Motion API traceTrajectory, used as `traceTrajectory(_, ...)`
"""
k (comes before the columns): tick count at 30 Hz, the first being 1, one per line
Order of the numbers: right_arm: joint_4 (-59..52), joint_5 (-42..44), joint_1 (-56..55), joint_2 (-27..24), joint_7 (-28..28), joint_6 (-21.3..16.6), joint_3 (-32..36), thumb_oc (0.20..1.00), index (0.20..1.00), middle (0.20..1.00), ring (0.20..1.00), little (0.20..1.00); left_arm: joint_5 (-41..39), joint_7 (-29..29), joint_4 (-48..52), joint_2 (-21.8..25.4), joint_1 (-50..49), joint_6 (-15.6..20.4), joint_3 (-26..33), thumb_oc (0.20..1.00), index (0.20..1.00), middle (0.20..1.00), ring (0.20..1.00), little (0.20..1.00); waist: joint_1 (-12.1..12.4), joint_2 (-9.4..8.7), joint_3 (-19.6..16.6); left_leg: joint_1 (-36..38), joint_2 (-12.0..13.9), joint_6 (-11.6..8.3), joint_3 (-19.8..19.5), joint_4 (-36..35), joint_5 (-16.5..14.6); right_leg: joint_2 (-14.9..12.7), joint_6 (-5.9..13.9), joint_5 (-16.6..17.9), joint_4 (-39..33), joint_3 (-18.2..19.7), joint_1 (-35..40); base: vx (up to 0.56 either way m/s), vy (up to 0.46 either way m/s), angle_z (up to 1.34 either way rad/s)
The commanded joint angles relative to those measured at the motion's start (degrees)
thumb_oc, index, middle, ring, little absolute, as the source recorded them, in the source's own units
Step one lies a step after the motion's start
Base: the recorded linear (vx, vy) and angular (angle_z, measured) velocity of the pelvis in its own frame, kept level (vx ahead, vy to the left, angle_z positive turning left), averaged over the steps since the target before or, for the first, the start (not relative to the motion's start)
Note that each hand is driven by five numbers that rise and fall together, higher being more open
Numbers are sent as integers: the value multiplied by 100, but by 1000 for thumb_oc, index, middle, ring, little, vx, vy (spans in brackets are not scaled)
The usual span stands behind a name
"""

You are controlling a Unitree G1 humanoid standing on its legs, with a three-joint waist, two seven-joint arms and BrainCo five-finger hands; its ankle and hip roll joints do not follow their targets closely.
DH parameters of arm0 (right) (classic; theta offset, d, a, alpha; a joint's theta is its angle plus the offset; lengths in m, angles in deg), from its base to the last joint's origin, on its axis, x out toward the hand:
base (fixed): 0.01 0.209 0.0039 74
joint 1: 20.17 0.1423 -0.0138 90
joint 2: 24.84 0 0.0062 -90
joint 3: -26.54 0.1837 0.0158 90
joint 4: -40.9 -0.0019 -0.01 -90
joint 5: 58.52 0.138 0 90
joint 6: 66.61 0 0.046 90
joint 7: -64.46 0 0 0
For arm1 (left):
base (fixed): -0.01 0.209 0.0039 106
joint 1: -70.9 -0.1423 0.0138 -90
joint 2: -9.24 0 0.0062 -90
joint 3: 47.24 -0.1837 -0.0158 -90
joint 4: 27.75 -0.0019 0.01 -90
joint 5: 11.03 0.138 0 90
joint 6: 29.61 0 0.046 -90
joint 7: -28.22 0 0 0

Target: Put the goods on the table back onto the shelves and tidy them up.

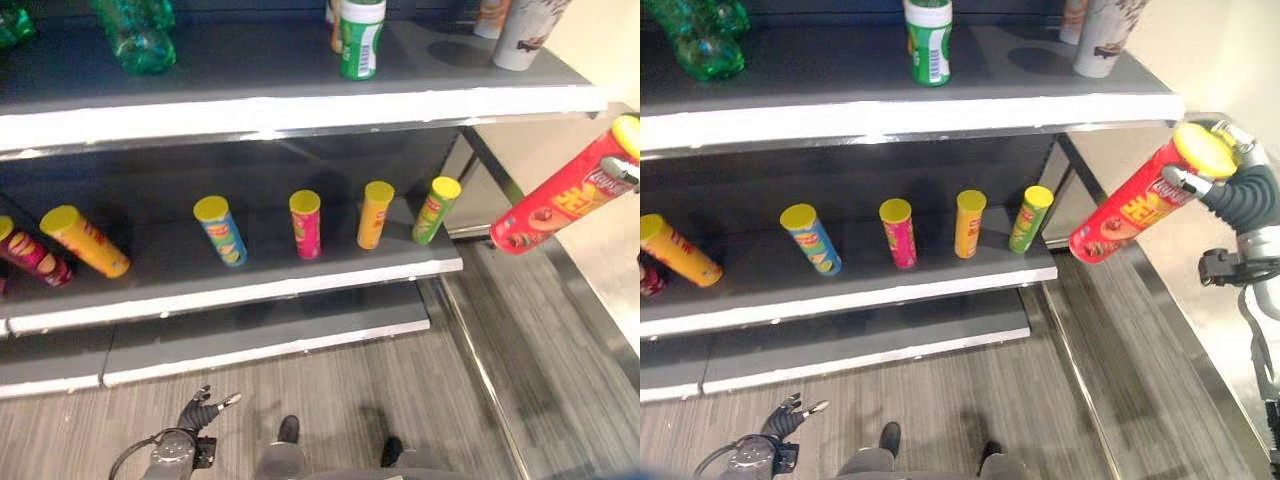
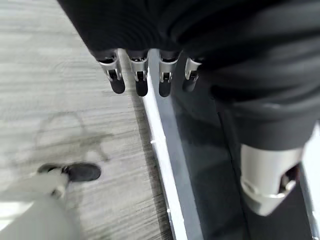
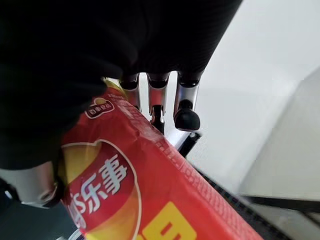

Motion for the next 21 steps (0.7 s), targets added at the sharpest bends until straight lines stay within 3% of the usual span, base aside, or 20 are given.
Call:
traceTrajectory(1,-376,-62,235,-298,-102,-335,126,200,200,200,200,200,-191,-2,-71,156,-112,98,253,1000,1000,1000,1000,1000,202,-333,-222,180,-448,76,329,-287,-378,340,-155,14,5,447,-261,58,-91,70)
traceTrajectory(3,-473,-67,10,-243,-90,-337,339,200,200,200,200,200,-120,-6,-101,118,-124,101,258,1000,1000,1000,1000,1000,184,-349,-137,-13,-404,0,481,68,-416,280,-158,45,-129,242,-160,-29,9,77)
traceTrajectory(4,-509,-114,-94,-217,-101,-332,416,200,200,200,200,200,-103,-11,-75,99,-113,81,263,1000,1000,1000,1000,1000,142,-360,-62,-242,-299,-58,816,396,-444,192,-147,63,-184,91,-119,-124,130,104)
traceTrajectory(5,-588,-316,-182,-212,-64,-257,392,200,200,200,200,200,-90,-8,-15,69,-171,64,356,1000,1000,1000,1000,1000,102,-338,-6,-415,30,-133,1274,651,-467,69,-106,130,-271,-79,-77,-120,134,102)
traceTrajectory(7,-597,-323,-183,-207,-66,-251,388,200,200,200,200,200,-88,-8,-9,69,-179,62,360,1000,1000,1000,1000,1000,111,-334,-6,-417,43,-139,1284,671,-485,80,-109,137,-280,-68,-72,-28,105,79)
traceTrajectory(8,-697,-413,-205,-161,20,-215,302,200,200,200,200,200,-44,5,-13,60,-278,65,447,1000,1000,1000,1000,1000,133,-317,-37,-399,358,-248,1175,615,-431,-38,-51,176,-329,-85,-64,16,190,23)
traceTrajectory(11,-748,-449,-271,-191,96,-206,205,200,200,200,200,200,-42,52,-20,103,-260,85,457,1000,1000,1000,1000,1000,98,-303,-87,-382,936,-391,898,456,-162,-274,26,126,-273,-83,-122,35,270,-24)
traceTrajectory(13,-756,-523,-391,-233,81,-207,213,200,200,200,200,200,4,123,-11,182,-221,104,397,1000,1000,1000,1000,1000,-28,-231,-132,-387,1562,-499,810,352,231,-576,174,39,-182,-45,-168,64,441,-23)
traceTrajectory(16,-805,-496,-446,-196,92,-196,230,200,200,200,200,200,49,168,54,238,-199,120,321,1000,1000,1000,1000,1000,-40,-121,-177,-293,1623,-651,515,360,295,-744,270,81,-69,73,-184,80,423,-5)
traceTrajectory(17,-814,-491,-458,-191,97,-186,260,200,200,200,200,200,81,185,57,250,-151,135,273,1000,1000,1000,1000,1000,-60,-64,-208,-236,1571,-757,354,324,219,-861,332,120,-42,115,-152,115,479,-26)
traceTrajectory(19,-828,-472,-478,-186,112,-172,316,200,200,200,200,200,124,179,79,260,-116,146,205,1000,1000,1000,1000,1000,-89,-30,-241,-190,1445,-776,276,262,12,-998,398,213,-61,148,-118,97,457,-22)
traceTrajectory(20,-738,-499,-571,-76,101,-145,454,200,200,200,200,200,323,146,116,312,37,193,46,1000,1000,1000,1000,1000,-191,44,-337,-21,1146,-783,373,-34,-321,-1422,606,634,-101,88,-160,76,548,10)
traceTrajectory(21,-735,-569,-574,30,69,-106,433,200,200,200,200,200,367,147,134,340,91,173,-7,1000,1000,1000,1000,1000,-191,-20,-337,80,915,-695,462,-127,-377,-1653,673,1017,-73,169,-286,-18,922,43)
